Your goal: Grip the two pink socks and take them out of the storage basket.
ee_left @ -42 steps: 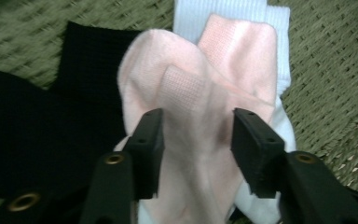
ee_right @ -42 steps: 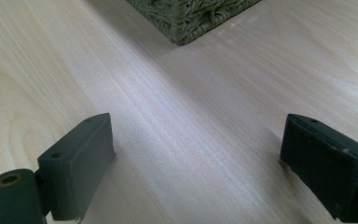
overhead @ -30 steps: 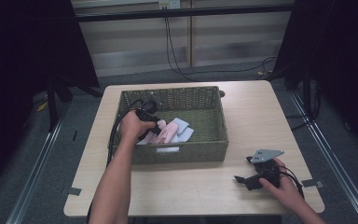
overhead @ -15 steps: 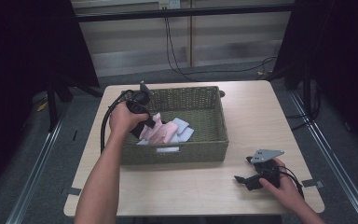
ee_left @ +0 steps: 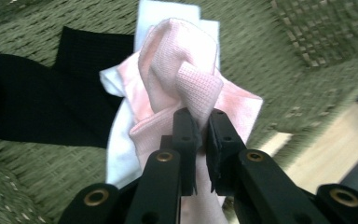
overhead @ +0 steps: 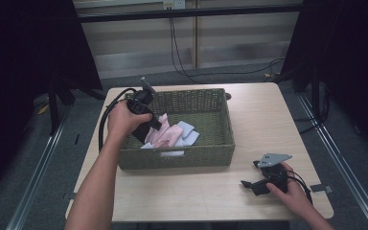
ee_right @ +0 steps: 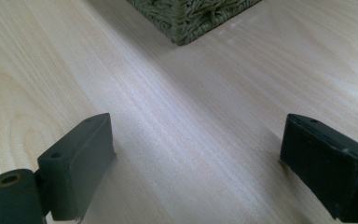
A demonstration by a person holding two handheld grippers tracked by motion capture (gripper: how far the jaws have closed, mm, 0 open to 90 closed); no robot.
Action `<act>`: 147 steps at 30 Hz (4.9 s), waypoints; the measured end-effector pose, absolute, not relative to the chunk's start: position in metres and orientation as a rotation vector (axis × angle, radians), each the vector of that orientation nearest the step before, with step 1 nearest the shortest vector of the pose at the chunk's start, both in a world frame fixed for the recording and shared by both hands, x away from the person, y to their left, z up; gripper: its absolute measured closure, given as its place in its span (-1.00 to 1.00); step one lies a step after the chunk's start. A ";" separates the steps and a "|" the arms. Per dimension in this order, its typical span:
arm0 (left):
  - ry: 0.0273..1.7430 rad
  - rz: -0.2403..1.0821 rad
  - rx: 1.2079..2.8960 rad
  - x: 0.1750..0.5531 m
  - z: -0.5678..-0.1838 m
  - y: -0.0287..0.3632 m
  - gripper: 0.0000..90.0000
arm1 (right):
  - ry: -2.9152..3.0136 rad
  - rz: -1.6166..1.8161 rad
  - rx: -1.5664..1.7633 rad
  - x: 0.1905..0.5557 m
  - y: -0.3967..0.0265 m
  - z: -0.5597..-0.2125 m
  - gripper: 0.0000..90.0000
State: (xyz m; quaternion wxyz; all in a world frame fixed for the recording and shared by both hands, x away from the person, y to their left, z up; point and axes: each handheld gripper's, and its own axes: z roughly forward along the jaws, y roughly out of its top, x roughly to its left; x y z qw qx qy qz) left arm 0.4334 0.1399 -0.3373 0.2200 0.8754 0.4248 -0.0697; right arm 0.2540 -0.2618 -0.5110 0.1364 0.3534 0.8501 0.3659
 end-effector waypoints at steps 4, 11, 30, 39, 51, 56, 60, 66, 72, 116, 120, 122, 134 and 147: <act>1.169 -0.195 2.418 0.429 -0.331 0.139 0.85 | 2.461 1.059 1.023 0.254 -0.262 -0.511 -0.80; 1.152 -0.214 2.418 0.421 -0.320 0.140 0.85 | 2.461 1.059 1.023 0.254 -0.262 -0.511 -0.80; 1.066 -0.230 2.444 0.394 -0.304 0.136 0.85 | 2.461 1.059 1.020 0.254 -0.262 -0.511 -0.80; 1.032 -0.250 2.449 0.381 -0.305 0.132 0.84 | 2.460 1.059 1.020 0.254 -0.262 -0.511 -0.80; 0.942 -0.275 2.491 0.361 -0.313 0.118 0.84 | 2.462 1.058 1.024 0.254 -0.262 -0.511 -0.80; 0.921 -0.274 2.498 0.354 -0.317 0.115 0.84 | 2.461 1.058 1.023 0.254 -0.262 -0.511 -0.80; 0.886 -0.281 2.502 0.346 -0.320 0.111 0.84 | 2.461 1.058 1.022 0.254 -0.262 -0.511 -0.80; 0.838 -0.292 2.500 0.335 -0.325 0.103 0.84 | 2.461 1.058 1.024 0.254 -0.262 -0.511 -0.80; 0.821 -0.304 2.507 0.330 -0.335 0.096 0.83 | 2.461 1.058 1.022 0.254 -0.262 -0.511 -0.80; 0.892 -0.076 2.433 0.403 -0.348 0.098 -0.07 | 2.462 1.058 1.025 0.254 -0.262 -0.511 -0.80; 0.932 -0.061 2.424 0.413 -0.353 0.100 -0.07 | 2.462 1.058 1.024 0.254 -0.262 -0.511 -0.80; 0.943 -0.049 2.426 0.418 -0.355 0.102 -0.09 | 2.462 1.058 1.024 0.254 -0.262 -0.511 -0.80; 0.998 -0.039 2.439 0.439 -0.374 0.106 -0.11 | 2.461 1.059 1.019 0.254 -0.262 -0.511 -0.80; 1.063 -0.092 2.477 0.457 -0.403 0.105 -0.30 | 2.461 1.060 1.020 0.254 -0.262 -0.511 -0.80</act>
